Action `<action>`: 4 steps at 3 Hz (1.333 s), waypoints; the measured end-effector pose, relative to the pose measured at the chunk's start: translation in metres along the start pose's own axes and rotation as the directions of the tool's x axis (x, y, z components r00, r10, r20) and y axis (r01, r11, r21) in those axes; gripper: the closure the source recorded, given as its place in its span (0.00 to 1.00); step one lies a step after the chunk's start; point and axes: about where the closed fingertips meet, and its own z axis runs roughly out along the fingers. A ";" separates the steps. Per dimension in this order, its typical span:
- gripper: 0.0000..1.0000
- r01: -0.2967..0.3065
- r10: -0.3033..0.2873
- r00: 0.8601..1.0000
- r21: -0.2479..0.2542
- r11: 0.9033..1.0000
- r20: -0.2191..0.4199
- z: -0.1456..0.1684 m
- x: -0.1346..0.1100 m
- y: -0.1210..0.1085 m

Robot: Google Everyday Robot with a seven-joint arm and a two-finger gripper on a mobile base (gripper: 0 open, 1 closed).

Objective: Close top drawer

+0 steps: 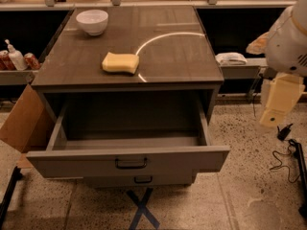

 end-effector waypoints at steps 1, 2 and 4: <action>0.00 0.094 -0.092 0.995 -0.090 0.991 0.031 0.061 0.006 0.013; 0.00 0.155 -0.141 0.986 -0.177 0.972 0.090 0.131 0.018 0.031; 0.00 0.180 -0.161 0.981 -0.197 0.964 0.108 0.148 0.015 0.040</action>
Offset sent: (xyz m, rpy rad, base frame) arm -0.0007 0.0068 -0.2126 0.1250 0.2178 0.2710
